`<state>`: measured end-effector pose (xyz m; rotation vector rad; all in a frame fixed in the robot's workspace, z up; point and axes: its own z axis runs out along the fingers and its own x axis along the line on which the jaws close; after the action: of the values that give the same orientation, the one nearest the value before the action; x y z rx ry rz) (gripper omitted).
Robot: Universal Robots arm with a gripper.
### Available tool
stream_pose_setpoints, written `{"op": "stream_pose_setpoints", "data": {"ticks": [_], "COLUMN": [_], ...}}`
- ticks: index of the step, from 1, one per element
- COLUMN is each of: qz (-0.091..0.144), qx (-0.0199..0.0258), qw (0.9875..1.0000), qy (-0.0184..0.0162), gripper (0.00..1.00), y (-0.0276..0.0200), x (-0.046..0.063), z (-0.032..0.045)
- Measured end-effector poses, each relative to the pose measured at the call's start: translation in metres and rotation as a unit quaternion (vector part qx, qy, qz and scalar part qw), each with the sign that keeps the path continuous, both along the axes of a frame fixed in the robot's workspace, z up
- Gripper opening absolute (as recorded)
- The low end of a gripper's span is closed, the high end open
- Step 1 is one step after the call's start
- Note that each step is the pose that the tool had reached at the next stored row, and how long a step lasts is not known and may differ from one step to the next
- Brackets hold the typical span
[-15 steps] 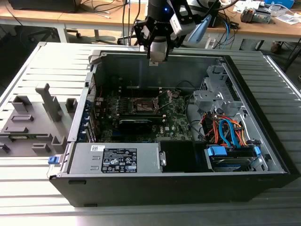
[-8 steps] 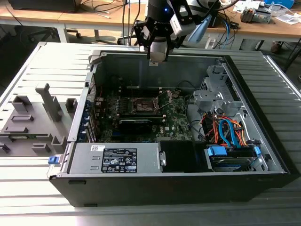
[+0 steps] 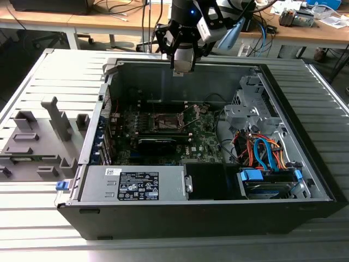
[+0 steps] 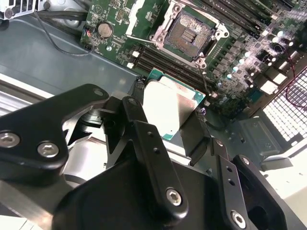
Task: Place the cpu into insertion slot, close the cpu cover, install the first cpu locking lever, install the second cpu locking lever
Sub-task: 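Place the cpu into insertion slot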
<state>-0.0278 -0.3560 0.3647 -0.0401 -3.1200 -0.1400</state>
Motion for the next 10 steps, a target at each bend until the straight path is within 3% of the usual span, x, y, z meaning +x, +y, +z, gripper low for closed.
{"op": "stream_pose_setpoints", "data": {"ticks": [1, 3, 10], "qz": [0.000, 0.000, 0.000], "qx": [0.0000, 0.0000, -0.0001], "qw": [1.0000, 1.0000, 1.0000], "qy": [0.0000, 0.0000, 0.0000], "gripper": [0.54, 0.54, 0.54], "y": [-0.0001, -0.0067, -0.0075], "x": [0.0000, 0.0000, 0.0000], "z": [-0.0001, -0.0023, -0.0029]}}
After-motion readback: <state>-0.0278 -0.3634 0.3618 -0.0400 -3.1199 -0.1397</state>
